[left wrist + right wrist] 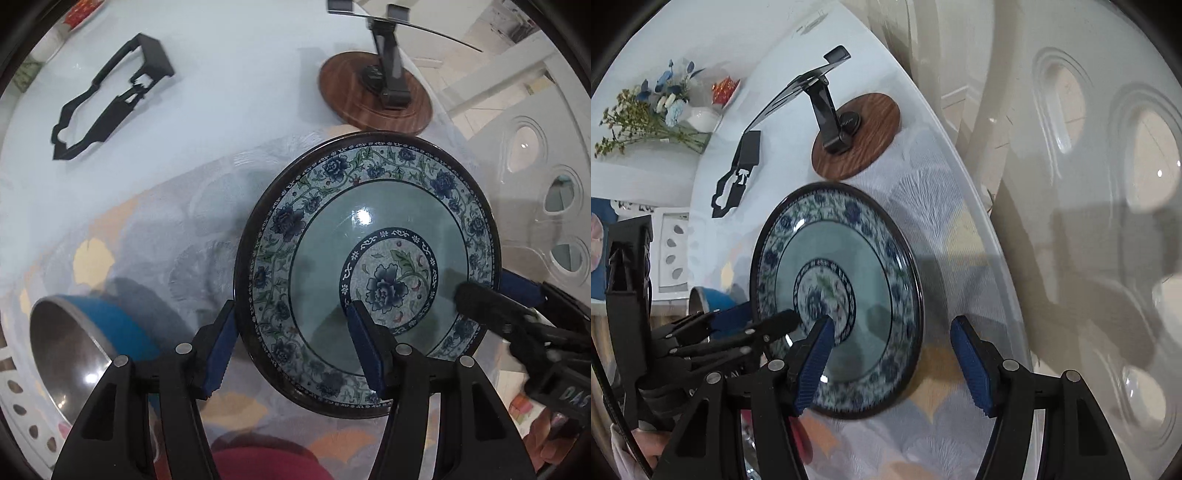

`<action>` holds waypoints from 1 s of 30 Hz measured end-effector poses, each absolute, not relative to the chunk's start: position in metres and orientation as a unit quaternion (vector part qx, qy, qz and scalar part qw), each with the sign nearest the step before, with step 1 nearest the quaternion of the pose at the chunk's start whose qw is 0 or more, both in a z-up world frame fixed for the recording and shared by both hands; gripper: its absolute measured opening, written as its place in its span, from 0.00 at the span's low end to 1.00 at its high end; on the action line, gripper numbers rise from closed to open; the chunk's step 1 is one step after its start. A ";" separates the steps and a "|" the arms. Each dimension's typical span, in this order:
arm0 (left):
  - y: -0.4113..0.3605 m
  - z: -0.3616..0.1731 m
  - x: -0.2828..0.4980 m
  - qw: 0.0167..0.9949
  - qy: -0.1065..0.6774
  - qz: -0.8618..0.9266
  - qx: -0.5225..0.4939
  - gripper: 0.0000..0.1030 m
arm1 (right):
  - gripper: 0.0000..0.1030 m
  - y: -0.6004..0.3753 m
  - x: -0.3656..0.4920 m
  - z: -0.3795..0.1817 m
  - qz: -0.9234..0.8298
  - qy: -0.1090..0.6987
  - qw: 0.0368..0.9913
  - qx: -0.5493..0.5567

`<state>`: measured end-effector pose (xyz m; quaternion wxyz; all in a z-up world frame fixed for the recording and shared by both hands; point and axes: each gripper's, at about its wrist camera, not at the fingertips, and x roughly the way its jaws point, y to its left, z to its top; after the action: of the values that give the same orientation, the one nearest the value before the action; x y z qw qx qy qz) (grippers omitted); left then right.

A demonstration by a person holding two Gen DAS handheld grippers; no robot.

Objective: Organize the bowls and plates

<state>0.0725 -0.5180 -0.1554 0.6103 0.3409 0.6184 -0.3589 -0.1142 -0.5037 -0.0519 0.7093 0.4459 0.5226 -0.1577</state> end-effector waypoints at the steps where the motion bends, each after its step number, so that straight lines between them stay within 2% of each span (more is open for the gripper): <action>1: -0.520 -0.155 0.072 0.608 0.620 -0.363 0.339 0.55 | 0.63 -0.502 -0.110 -0.051 -0.159 0.529 0.711 0.435; 10: -0.515 -0.136 0.076 0.607 0.624 -0.369 0.324 0.54 | 0.66 -0.494 -0.101 -0.040 -0.154 0.542 0.710 0.423; 30: -0.452 -0.055 0.083 0.656 0.586 -0.384 0.282 0.54 | 0.66 -0.441 -0.088 0.042 -0.136 0.512 0.754 0.387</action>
<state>0.0833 -0.4518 -0.0549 0.6556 0.2817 0.5860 -0.3840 -0.0882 -0.4414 0.0419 0.7545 0.3873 0.5120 -0.1365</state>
